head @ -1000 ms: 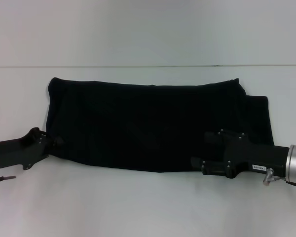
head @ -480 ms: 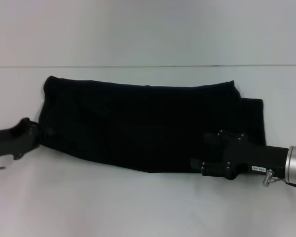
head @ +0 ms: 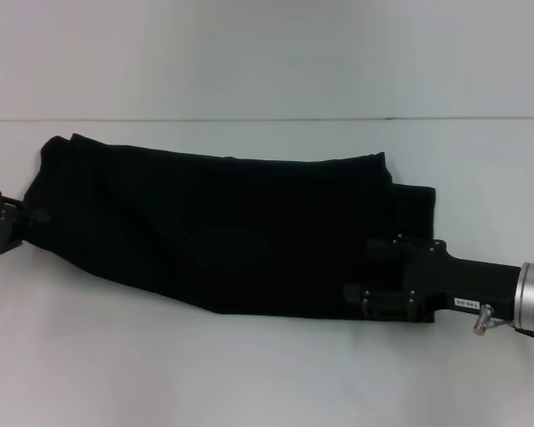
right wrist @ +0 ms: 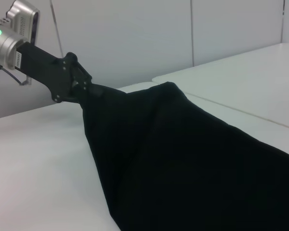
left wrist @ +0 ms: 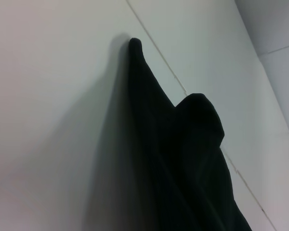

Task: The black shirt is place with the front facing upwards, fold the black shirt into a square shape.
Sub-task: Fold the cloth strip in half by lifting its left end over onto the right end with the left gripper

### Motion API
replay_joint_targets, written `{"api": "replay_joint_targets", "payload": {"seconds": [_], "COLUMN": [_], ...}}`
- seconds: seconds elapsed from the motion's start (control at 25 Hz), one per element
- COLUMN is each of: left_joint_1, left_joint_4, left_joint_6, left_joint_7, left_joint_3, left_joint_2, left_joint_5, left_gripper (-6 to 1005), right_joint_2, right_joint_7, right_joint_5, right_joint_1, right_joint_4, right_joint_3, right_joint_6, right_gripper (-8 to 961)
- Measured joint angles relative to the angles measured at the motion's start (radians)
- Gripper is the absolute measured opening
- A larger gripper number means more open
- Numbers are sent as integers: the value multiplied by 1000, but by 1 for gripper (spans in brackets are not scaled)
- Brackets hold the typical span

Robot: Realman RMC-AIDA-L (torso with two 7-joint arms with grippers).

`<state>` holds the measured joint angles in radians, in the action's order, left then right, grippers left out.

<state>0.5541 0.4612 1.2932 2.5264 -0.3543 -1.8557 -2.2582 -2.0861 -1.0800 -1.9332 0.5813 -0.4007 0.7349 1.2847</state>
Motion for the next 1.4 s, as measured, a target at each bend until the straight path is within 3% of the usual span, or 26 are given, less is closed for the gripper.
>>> {"api": "replay_joint_targets", "payload": {"seconds": [0.2,0.36,0.48,0.56,0.6,0.64,0.8,0.96,1.12,1.24,1.4], "left_joint_1": [2,40,96,165,231,231,359,422,422,411,401], "left_joint_4": [12,53,85,104,109,109,110,111,99,60,-27], "left_joint_6": [9,97,166,207,219,219,198,150,39,-32,-86], "left_joint_7": [4,9,9,9,9,9,6,-1,-15,-21,-67], "left_joint_3": [12,19,16,4,-30,-30,-155,-283,-420,-491,-529], "left_joint_2": [3,10,10,1,-14,-14,-75,-175,-281,-307,-309], "left_joint_5": [2,53,92,101,102,102,103,102,101,115,188], "left_gripper": [102,102,102,103,103,103,103,103,101,100,99], "right_joint_2": [0,1,2,3,3,3,3,3,2,1,0], "right_joint_7": [-2,-4,-7,-7,-8,-12,-31,-42,-55,-58,-58], "right_joint_5": [0,5,8,8,8,8,8,8,7,6,7], "right_joint_1": [-1,-16,-34,-46,-53,-61,-86,-104,-108,-109,-108], "right_joint_4": [2,2,2,1,2,1,-7,-7,1,5,12], "right_joint_3": [-3,-9,-25,-43,-52,-59,-74,-82,-86,-86,-87], "right_joint_6": [-2,-6,-6,-5,-3,-2,2,4,4,-2,-5], "right_gripper": [883,883,883,882,882,882,883,884,883,884,884]}}
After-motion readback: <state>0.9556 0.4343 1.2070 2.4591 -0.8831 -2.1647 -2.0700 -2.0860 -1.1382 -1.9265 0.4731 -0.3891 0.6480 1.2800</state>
